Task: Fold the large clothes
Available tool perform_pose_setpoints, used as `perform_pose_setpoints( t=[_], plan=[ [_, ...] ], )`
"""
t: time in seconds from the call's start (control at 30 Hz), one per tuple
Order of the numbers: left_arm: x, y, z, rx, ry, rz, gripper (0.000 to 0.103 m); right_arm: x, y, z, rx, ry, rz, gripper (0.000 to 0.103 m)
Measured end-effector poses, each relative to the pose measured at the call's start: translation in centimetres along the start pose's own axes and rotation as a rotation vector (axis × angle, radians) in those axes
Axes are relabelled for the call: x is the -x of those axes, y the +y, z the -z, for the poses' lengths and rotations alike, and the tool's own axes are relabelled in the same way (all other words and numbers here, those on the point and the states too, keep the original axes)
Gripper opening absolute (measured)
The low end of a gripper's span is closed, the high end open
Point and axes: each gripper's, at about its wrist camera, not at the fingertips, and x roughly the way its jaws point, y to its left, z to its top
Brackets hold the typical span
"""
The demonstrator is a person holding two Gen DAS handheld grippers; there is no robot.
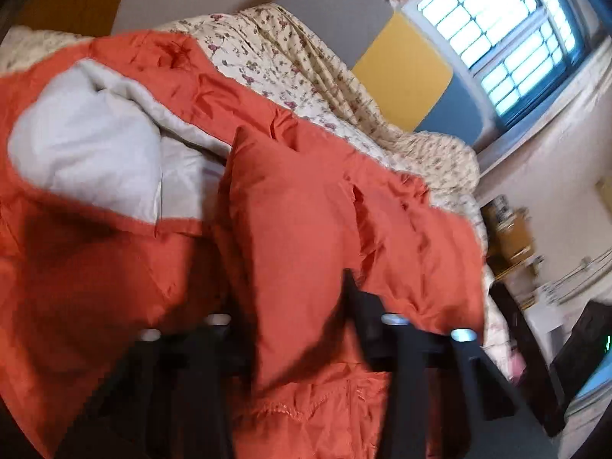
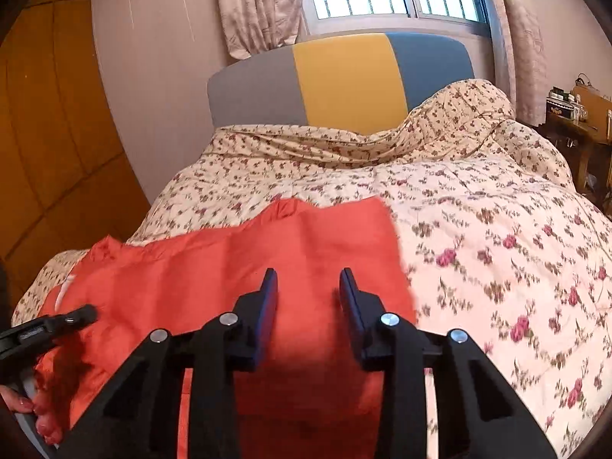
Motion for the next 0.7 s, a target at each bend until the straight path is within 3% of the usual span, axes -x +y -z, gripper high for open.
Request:
perform_pose_setpoints(
  t=[0.03, 0.17, 0.33, 0.43, 0.53, 0.7],
  plan=[
    [0.6, -0.3, -0.1, -0.027, -0.035, -0.001, 0.024, -0.5, 0.4, -0.2, 0.020, 0.003, 0.007, 0.033],
    [2.8, 0.7, -1.3, -0.069, -0.137, -0.100, 0.023, -3.8, 2.3, 0.1, 0.048, 0.059, -0.005, 0.033],
    [1.7, 3.1, -1.5, -0.065, -0.115, -0.164, 0.024, -7.1, 2.3, 2.6, 0.050, 0.139, 0.037, 0.033],
    [1.1, 4.3, -0.8, -0.050, -0.099, -0.180, 0.053, -8.3, 2.3, 3.3, 0.063, 0.166, 0.059, 0.033],
    [0.7, 5.3, -0.6, -0.014, -0.098, -0.135, 0.060, -9.4, 2.4, 3.8, 0.084, 0.186, 0.087, 0.033],
    [-0.2, 4.4, -0.3, -0.074, -0.086, -0.175, 0.069, -9.4, 2.3, 4.1, 0.083, 0.182, 0.088, 0.034]
  ],
)
